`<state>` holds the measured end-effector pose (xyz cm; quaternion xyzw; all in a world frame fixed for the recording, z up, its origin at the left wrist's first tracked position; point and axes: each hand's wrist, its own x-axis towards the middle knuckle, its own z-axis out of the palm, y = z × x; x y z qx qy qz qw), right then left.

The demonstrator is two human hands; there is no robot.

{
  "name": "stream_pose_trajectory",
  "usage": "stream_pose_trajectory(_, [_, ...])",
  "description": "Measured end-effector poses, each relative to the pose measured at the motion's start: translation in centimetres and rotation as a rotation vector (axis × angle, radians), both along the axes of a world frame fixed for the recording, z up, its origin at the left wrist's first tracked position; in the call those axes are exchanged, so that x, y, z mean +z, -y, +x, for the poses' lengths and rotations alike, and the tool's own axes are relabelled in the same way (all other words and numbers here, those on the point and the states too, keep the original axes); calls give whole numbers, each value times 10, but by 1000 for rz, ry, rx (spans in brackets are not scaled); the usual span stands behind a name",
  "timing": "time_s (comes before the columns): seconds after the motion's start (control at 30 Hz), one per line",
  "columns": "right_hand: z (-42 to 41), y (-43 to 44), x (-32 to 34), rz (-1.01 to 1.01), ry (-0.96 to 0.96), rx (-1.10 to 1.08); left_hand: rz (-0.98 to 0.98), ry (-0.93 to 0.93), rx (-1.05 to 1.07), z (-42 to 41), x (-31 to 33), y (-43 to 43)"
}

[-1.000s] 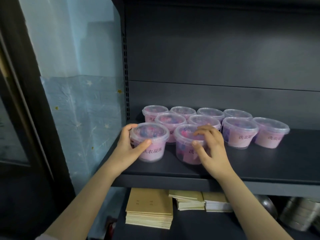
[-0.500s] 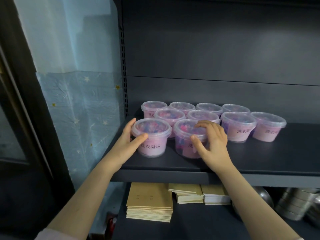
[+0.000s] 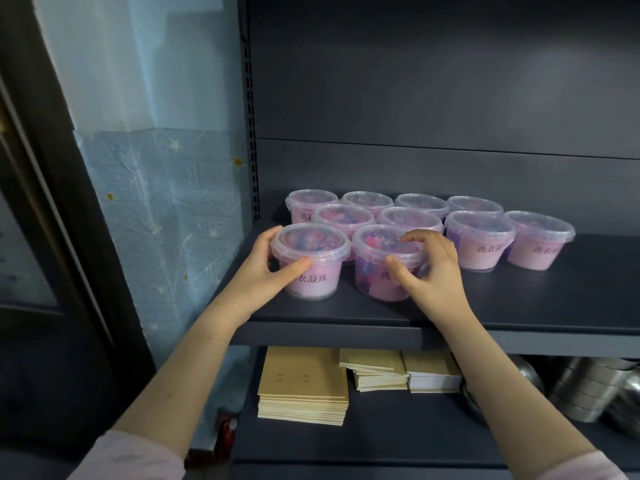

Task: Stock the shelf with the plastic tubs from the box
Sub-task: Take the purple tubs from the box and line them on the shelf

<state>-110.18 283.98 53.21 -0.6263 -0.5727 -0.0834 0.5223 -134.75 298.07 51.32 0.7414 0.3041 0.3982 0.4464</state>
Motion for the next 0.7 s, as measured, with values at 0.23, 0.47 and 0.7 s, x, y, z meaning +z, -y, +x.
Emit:
stream_pose_trajectory(0.23, [0, 0, 2, -32, -14, -4, -11, -82, 47, 0, 7, 6])
stream_pose_trajectory(0.47, [22, 52, 54, -134, 102, -34, 271, -158, 351, 4, 43, 27])
stream_pose_trajectory(0.7, [67, 177, 108, -170, 355, -377, 808, -305, 340, 91, 97, 120])
